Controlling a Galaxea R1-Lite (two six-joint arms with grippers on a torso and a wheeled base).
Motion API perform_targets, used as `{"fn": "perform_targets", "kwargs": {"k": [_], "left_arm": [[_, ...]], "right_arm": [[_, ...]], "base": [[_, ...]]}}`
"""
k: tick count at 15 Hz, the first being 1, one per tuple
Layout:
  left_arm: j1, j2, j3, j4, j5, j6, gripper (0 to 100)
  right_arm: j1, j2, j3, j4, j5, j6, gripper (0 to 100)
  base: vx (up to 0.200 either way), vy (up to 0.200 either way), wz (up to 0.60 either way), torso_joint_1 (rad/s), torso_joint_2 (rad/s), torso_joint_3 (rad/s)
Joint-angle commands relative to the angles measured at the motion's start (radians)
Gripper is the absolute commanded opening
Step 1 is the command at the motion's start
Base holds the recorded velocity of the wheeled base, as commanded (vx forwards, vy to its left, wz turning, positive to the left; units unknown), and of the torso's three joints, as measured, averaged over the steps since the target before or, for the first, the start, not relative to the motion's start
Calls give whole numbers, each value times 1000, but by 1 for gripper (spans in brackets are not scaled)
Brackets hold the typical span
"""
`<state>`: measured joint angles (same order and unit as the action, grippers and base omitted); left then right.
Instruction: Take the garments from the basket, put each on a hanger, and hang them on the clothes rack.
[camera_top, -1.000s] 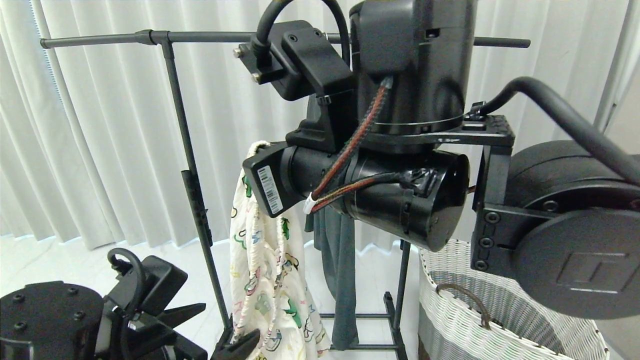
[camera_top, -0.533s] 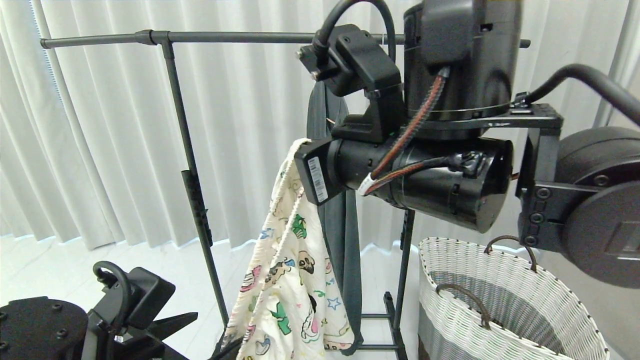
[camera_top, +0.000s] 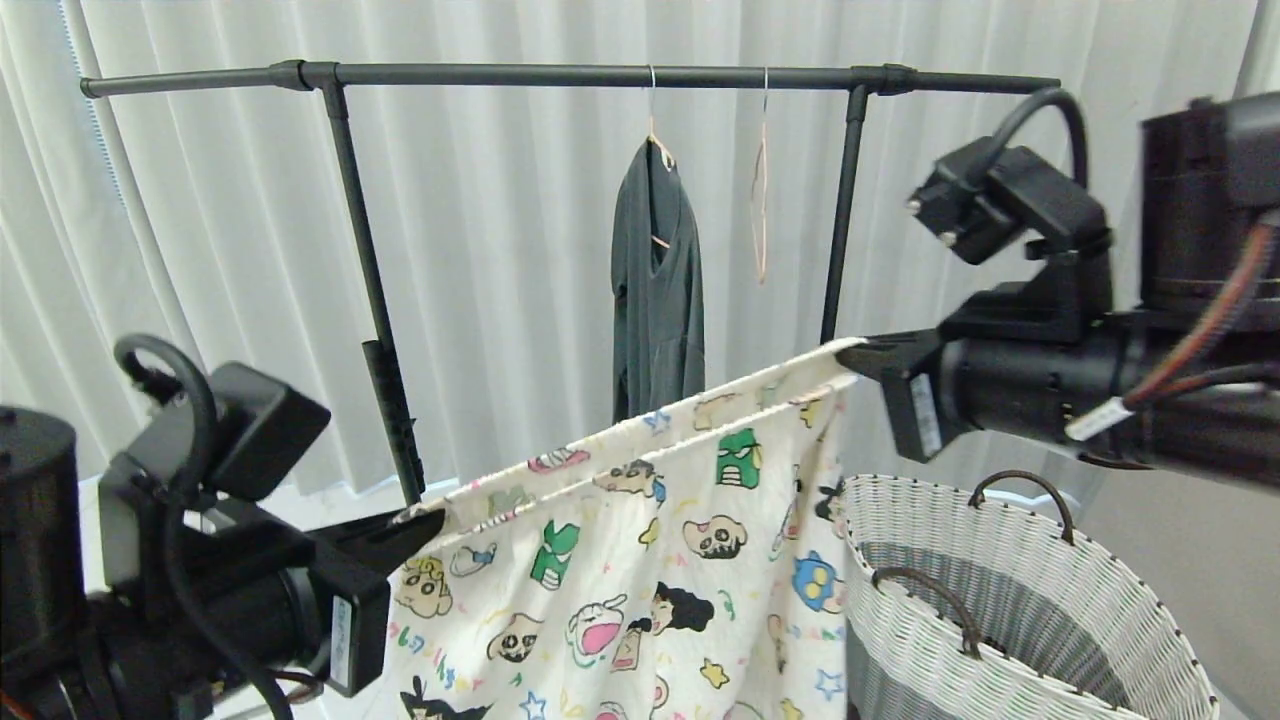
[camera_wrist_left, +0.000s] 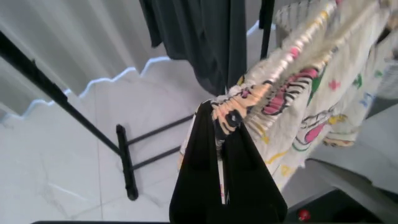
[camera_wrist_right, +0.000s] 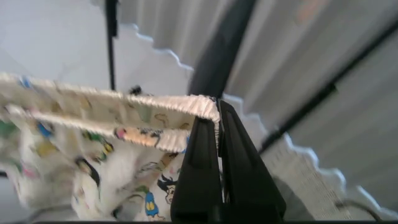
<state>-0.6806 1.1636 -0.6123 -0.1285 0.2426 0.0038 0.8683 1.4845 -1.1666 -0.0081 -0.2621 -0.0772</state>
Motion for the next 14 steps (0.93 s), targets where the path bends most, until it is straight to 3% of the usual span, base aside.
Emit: {"fn": "perform_targets", "kwargs": {"k": [1, 2, 6, 7, 10, 13, 14], "left_arm": [[-27, 54, -345, 285, 1, -8, 0], [-56, 107, -512, 414, 1, -22, 0], [-200, 292, -978, 639, 1, -248, 0], [-208, 321, -1057, 679, 3, -262, 0], [-237, 315, -1057, 695, 24, -248, 0], [-240, 309, -1004, 690, 136, -137, 0], [-241, 317, -1009, 670, 188, -117, 0]], "right_arm": [[-72, -197, 65, 97, 4, -1, 0], [-94, -220, 41, 119, 4, -1, 0], [-114, -197, -136, 165, 6, -3, 0], [-115, -188, -203, 206, 7, -3, 0], [-175, -184, -340, 335, 54, -30, 0], [-252, -213, -393, 458, 126, -84, 0], [-264, -245, -447, 606, 212, -85, 0]], "base": [[0, 0, 0, 0, 0, 0], [0, 0, 0, 0, 0, 0], [0, 0, 0, 0, 0, 0], [0, 0, 0, 0, 0, 0], [0, 0, 0, 0, 0, 0], [0, 0, 0, 0, 0, 0], [0, 0, 0, 0, 0, 0]]}}
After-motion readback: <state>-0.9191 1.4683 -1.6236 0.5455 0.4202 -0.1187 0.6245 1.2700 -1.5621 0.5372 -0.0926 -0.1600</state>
